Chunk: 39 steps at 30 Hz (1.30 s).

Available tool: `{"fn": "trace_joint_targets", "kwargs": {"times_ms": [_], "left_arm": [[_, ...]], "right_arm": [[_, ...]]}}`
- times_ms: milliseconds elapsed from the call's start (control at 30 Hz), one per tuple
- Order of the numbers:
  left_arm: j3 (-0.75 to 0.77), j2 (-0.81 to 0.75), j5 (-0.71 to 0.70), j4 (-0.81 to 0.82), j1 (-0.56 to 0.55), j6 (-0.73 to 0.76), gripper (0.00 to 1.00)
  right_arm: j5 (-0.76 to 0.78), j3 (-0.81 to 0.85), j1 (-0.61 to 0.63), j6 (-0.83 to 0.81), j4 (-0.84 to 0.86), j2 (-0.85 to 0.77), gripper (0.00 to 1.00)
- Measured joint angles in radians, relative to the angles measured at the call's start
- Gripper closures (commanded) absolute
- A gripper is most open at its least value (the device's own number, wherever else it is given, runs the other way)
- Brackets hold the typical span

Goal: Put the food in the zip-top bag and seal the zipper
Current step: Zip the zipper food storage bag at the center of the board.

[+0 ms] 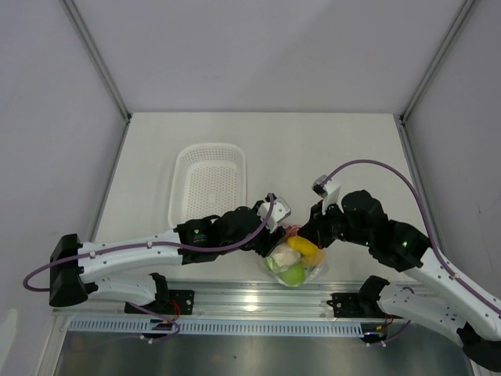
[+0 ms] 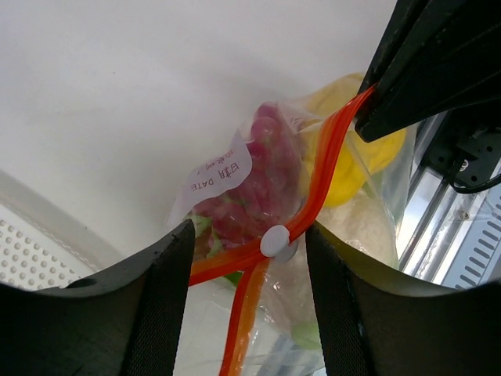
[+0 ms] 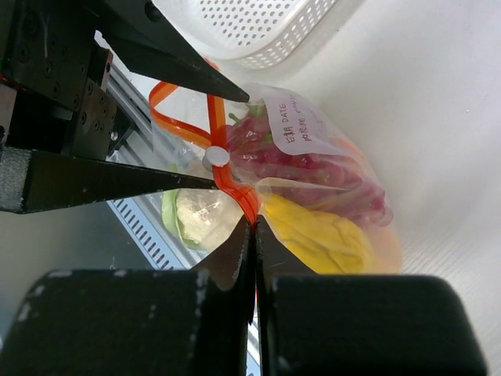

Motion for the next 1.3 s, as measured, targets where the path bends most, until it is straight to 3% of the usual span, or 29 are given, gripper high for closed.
{"fn": "trace_joint_targets", "kwargs": {"times_ms": [167, 300, 367, 400, 500, 533, 600, 767, 833, 967, 1067, 1100, 1200, 1300], "left_arm": [[0.000, 0.002, 0.000, 0.006, 0.000, 0.014, 0.58], [0.000, 0.004, 0.000, 0.010, 0.000, 0.024, 0.58], [0.000, 0.004, 0.000, 0.011, 0.000, 0.027, 0.64], [-0.002, 0.004, 0.000, 0.013, 0.000, 0.031, 0.69], [-0.011, 0.003, 0.002, 0.032, 0.000, 0.040, 0.96], [-0.011, 0.003, 0.005, 0.034, 0.000, 0.044, 0.99], [-0.011, 0.003, 0.010, 0.033, 0.000, 0.057, 0.99], [0.007, 0.003, 0.024, -0.013, 0.000, 0.068, 0.99], [0.022, -0.002, 0.040, -0.050, 0.000, 0.070, 0.99], [0.029, -0.040, 0.066, -0.106, 0.000, 0.086, 0.99], [0.029, -0.073, 0.070, -0.129, 0.000, 0.105, 0.76], [0.028, -0.084, 0.069, -0.130, 0.000, 0.115, 0.63], [0.003, -0.138, 0.053, -0.084, 0.000, 0.151, 0.42], [-0.055, -0.214, 0.044, -0.024, 0.000, 0.175, 0.35]], "right_arm": [[-0.004, 0.000, -0.002, 0.000, 0.000, -0.003, 1.00], [-0.009, 0.000, -0.002, 0.000, 0.000, -0.006, 1.00], [-0.011, 0.000, -0.002, 0.000, -0.001, -0.007, 1.00], [-0.011, 0.000, -0.002, 0.000, -0.001, -0.007, 1.00], [-0.012, 0.000, -0.003, 0.000, -0.001, -0.007, 1.00], [-0.014, 0.000, -0.003, 0.000, 0.000, -0.007, 1.00], [-0.015, 0.000, -0.005, -0.003, 0.000, -0.007, 1.00], [-0.028, 0.007, -0.006, -0.024, -0.008, 0.014, 0.89], [-0.042, 0.022, -0.008, -0.044, -0.017, 0.035, 1.00], [-0.071, 0.039, -0.008, -0.065, -0.021, 0.065, 1.00], [-0.101, 0.039, -0.008, -0.074, -0.020, 0.066, 1.00], [-0.114, 0.040, -0.008, -0.076, -0.019, 0.066, 1.00], [-0.152, 0.039, -0.008, -0.077, -0.022, 0.066, 1.00], [-0.183, 0.039, -0.008, -0.081, -0.022, 0.066, 1.00]]}}
